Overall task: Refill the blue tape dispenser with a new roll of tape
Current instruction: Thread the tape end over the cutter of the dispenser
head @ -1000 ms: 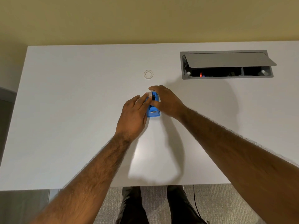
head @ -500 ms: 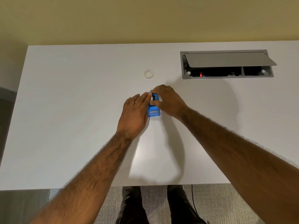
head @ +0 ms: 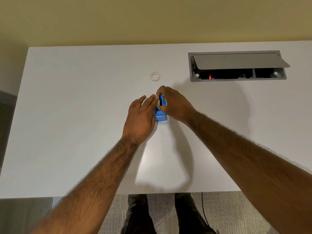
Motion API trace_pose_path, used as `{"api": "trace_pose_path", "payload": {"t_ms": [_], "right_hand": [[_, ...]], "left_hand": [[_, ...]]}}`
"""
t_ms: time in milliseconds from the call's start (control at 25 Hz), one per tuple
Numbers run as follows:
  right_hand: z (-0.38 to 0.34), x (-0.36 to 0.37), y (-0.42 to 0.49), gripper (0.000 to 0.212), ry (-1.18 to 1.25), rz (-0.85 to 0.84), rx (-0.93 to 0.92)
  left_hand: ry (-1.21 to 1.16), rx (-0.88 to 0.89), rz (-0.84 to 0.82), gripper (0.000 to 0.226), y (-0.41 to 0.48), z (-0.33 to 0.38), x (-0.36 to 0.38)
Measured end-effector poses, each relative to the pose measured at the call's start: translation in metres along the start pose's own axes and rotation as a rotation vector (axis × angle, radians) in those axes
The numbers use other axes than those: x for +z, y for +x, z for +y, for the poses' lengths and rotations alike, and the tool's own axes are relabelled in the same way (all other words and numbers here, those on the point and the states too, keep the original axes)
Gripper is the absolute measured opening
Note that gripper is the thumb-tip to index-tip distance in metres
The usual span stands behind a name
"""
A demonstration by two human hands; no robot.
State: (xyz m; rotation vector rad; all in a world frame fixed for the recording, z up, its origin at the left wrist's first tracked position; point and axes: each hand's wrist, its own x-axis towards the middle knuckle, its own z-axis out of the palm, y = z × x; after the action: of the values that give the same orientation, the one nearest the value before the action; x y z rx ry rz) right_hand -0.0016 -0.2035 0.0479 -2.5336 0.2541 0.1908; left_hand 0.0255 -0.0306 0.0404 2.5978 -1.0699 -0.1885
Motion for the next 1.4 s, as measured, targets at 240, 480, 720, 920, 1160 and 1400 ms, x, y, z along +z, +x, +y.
{"api": "trace_pose_path", "payload": {"t_ms": [240,480,720,920,1160,1400], "right_hand": [[0.004,-0.004,0.003,0.034,0.027,-0.002,0.01],[0.006,-0.006,0.002,0.039,0.036,-0.041,0.017],[0.003,-0.007,0.004,0.036,0.044,-0.05,0.021],[0.004,-0.007,0.006,0.032,-0.001,-0.057,-0.011],[-0.001,-0.004,0.006,0.037,0.016,-0.041,0.004],[0.0,-0.003,0.007,0.03,0.06,0.004,0.031]], "left_hand": [[0.019,0.001,-0.011,0.054,0.007,-0.001,-0.003],[0.038,0.044,0.015,0.059,-0.003,-0.003,0.003],[0.071,0.05,-0.001,0.063,-0.017,-0.004,0.009],[0.051,0.019,0.013,0.062,-0.011,0.0,0.006],[0.071,-0.028,-0.009,0.057,0.002,0.004,0.001],[0.074,-0.037,-0.042,0.06,0.007,0.003,0.001]]}}
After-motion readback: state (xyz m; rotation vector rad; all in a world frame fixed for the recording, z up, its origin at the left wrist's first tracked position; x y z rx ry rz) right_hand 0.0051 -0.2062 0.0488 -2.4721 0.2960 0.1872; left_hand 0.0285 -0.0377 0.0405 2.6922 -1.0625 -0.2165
